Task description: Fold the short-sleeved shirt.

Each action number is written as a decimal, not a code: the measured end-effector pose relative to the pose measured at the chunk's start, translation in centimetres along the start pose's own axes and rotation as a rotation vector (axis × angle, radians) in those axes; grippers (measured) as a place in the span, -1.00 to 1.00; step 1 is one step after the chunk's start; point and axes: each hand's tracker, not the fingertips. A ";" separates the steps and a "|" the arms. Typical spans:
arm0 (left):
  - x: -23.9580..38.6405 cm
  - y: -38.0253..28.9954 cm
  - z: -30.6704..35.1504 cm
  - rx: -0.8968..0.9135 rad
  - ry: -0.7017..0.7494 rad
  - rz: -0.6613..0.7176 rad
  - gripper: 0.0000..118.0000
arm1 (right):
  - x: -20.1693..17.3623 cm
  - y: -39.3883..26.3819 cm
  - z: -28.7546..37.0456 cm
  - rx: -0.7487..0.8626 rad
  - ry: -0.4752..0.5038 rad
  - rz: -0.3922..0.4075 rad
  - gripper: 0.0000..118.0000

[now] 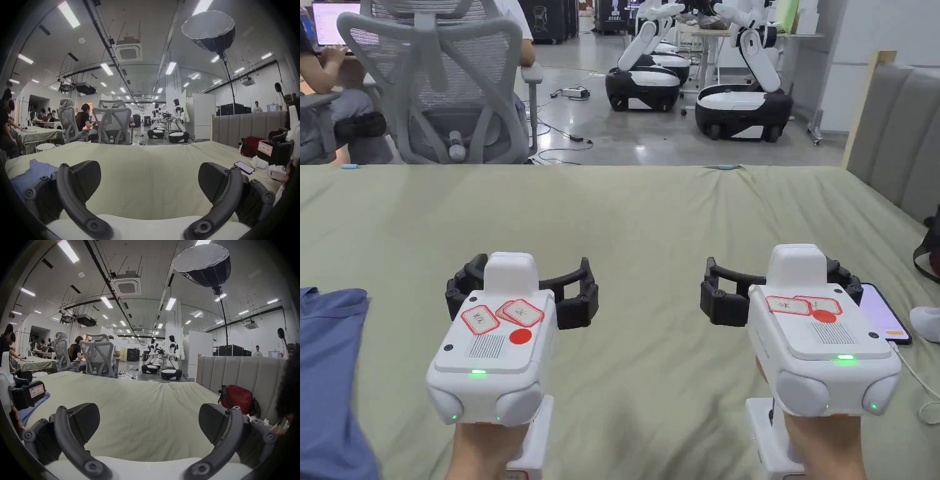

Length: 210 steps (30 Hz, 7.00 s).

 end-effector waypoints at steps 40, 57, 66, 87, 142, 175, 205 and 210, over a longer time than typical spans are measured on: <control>0.2 0.8 -0.5 0.005 0.055 0.002 1.00 | 0.5 0.1 0.0 -0.017 0.003 -0.013 1.00; 0.1 0.5 -0.7 0.007 0.041 -0.008 1.00 | 0.0 0.4 0.1 -0.003 0.016 0.002 1.00; 0.5 0.6 -0.3 0.002 0.037 -0.012 1.00 | 0.1 0.4 0.0 0.001 0.018 0.001 1.00; 0.5 0.0 -0.9 -0.009 0.038 -0.029 1.00 | 0.3 0.3 -0.1 -0.014 0.020 0.002 1.00; -26.1 -0.1 4.8 -0.370 0.391 0.081 -1.00 | -22.7 1.7 -0.5 -0.018 0.600 0.062 -0.99; -34.9 -5.7 -9.9 -0.758 0.437 0.100 -0.90 | -21.0 -1.9 -6.5 -0.174 0.560 0.078 -0.92; 24.8 -7.0 -22.2 -0.708 -0.799 -0.063 -0.90 | 10.1 -1.3 1.7 -0.186 -0.116 -0.019 -0.92; 26.0 -10.8 -22.5 -0.756 -0.749 -0.120 -0.61 | 10.8 -3.4 0.5 -0.239 -0.104 -0.017 -0.92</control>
